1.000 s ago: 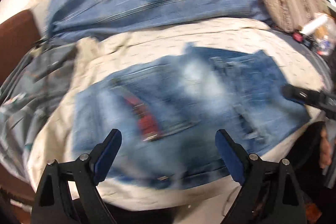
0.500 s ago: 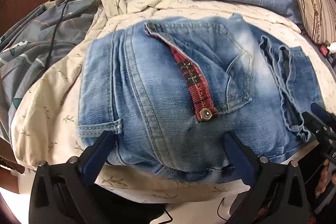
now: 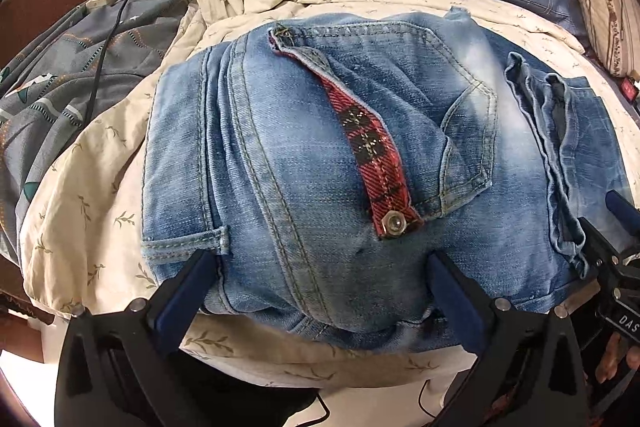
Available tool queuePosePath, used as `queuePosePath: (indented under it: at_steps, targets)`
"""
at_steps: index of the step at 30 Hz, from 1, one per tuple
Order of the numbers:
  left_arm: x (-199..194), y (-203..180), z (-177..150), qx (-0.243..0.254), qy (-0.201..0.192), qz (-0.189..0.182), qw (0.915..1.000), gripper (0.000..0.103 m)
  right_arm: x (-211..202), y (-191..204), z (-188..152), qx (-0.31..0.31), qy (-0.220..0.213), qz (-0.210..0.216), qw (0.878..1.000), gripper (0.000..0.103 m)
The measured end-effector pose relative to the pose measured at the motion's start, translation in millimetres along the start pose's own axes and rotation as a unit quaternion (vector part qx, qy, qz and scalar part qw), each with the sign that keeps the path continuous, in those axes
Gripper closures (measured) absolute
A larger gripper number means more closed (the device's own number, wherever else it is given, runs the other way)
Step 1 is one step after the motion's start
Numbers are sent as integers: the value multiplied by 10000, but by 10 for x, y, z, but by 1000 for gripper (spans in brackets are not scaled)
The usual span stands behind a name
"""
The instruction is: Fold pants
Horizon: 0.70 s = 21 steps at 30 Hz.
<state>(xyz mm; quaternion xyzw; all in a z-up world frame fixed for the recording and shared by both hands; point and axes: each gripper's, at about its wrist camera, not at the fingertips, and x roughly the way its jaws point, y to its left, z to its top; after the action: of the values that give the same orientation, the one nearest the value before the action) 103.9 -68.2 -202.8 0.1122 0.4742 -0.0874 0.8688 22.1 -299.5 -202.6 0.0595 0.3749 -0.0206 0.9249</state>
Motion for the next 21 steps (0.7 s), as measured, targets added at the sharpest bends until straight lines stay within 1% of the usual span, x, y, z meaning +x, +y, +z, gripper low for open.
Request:
queuePosePath:
  at_steps: [3,6,11,17,19,21]
  targets:
    - [20,-24,22,0,37,89,10000,0,22,40,2,-43,-31,-34,10000,1]
    - [13,-38,36,-42,98,158,9998,0,46,86,19,-61,-33,-162,9998,1]
    - [-16,-97,23,-108,109,355,9993,0,51,81,47,26,24,-180,9998,0]
    - [3,-73,35,-198,166,330,9991,0,22,53,37,2,21,-92,10000,0]
    - [10,-62,41,-207,151,316,9992,0,-10,30,46,15,50,3,10000,0]
    - [19,-55,47,-207,128,302,9992,0,-76,-8,46,80,-13,143,9999,1]
